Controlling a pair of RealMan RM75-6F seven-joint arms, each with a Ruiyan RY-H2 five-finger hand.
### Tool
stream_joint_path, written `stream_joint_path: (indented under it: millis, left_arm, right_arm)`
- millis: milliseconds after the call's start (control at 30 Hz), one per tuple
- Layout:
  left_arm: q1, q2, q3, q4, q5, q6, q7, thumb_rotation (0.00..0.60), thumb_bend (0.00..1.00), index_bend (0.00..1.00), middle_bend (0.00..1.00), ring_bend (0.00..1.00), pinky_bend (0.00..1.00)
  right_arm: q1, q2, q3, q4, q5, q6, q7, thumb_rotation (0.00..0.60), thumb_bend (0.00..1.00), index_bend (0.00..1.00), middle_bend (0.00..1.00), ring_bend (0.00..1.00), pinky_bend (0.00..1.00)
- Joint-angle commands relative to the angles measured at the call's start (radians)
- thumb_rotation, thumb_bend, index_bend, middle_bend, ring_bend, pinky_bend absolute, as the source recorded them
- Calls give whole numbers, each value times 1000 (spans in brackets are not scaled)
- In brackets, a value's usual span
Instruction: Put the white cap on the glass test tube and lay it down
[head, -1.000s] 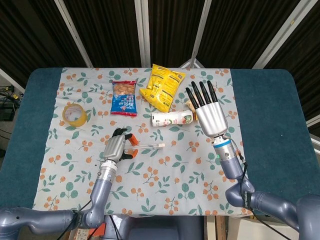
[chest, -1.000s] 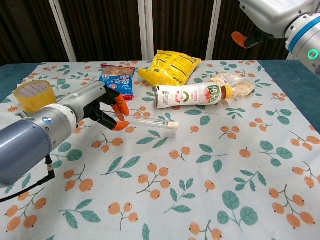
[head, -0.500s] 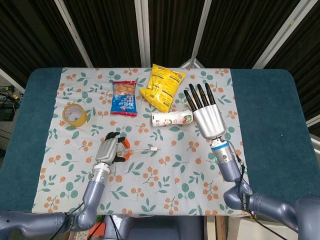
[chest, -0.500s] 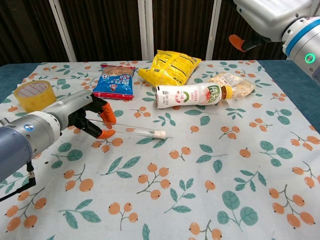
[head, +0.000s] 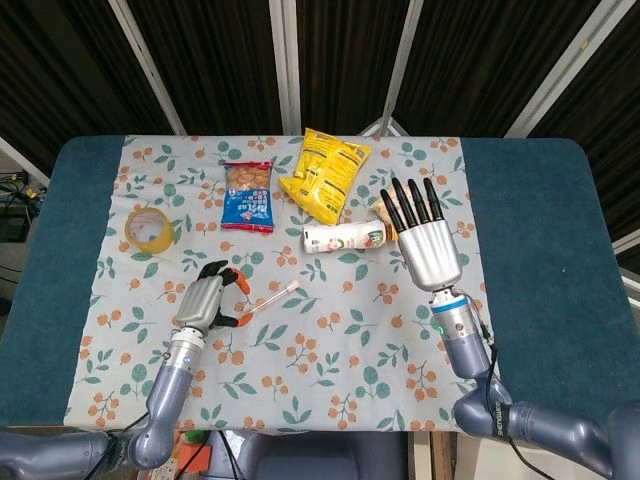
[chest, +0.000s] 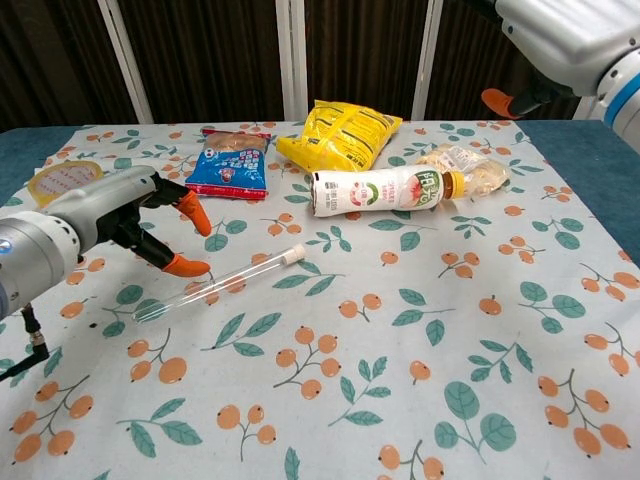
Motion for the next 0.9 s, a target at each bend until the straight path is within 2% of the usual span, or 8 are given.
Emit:
stream_joint_path:
  millis: [33, 167, 200, 233, 300, 367, 667, 900]
  left_arm:
    - [17, 24, 5, -23, 12, 9, -10, 600, 210, 469, 269, 86, 0]
    - [39, 64, 14, -55, 41, 22, -23, 600, 210, 406, 254, 76, 0]
    - [45, 75, 18, -61, 49, 26, -26, 600, 209, 359, 248, 73, 0]
    - [50, 90, 23, -70, 56, 27, -25, 600, 200, 239, 230, 61, 0]
    - [59, 114, 30, -84, 71, 32, -25, 600, 187, 80, 190, 40, 0]
    - [69, 138, 35, -97, 96, 41, -32, 600, 183, 15, 146, 19, 0]
    - [135, 282, 89, -155, 246, 102, -64, 600, 182, 8, 89, 0, 0]
    - [261, 450, 213, -163, 444, 204, -181, 600, 182, 30, 75, 0, 0]
  right_arm:
    - [-34, 21, -14, -39, 25, 11, -5, 600, 402, 53, 0, 0, 0]
    - [-80, 55, -29, -89, 50, 27, 3, 600, 395, 31, 0, 0, 0]
    - [-93, 63, -31, -99, 59, 32, 10, 600, 394, 29, 0, 0, 0]
    - [-107, 72, -34, -113, 68, 37, 19, 600, 393, 23, 0, 0, 0]
    - [-129, 89, -37, -137, 86, 43, 35, 600, 389, 8, 0, 0, 0]
    - [-151, 108, -40, -162, 101, 49, 51, 600, 359, 0, 0, 0, 0]
    - [-266, 224, -58, -295, 182, 70, 159, 600, 322, 0, 0, 0, 0]
    - [-397, 345, -135, -359, 145, 119, 301, 600, 322, 0, 0, 0, 0]
